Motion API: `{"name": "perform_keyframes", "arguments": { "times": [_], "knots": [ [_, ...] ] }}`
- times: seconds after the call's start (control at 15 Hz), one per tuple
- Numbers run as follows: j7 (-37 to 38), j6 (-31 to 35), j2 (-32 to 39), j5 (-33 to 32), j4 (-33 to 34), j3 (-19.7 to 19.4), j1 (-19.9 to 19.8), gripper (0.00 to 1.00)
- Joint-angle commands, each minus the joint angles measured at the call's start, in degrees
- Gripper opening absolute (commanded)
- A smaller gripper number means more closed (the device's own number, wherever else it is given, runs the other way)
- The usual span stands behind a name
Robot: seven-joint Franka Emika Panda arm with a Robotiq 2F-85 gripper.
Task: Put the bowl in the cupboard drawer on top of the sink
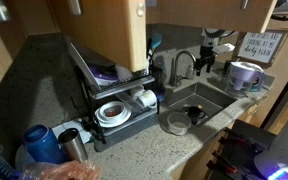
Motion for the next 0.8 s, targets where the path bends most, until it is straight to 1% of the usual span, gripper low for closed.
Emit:
{"name": "perform_keyframes", "arguments": {
  "times": [0.0, 0.4, 0.73],
  "knots": [
    [-0.1, -0.1, 0.0, 0.1, 0.1, 0.4, -0.4, 1.00],
    [-2.9, 1.8, -2.2, 1.8, -4.7, -0.4, -0.6, 1.00],
    [-9.6, 5.0, -4.6, 3.8, -10.9, -1.2, -0.2, 1.00]
  ]
}}
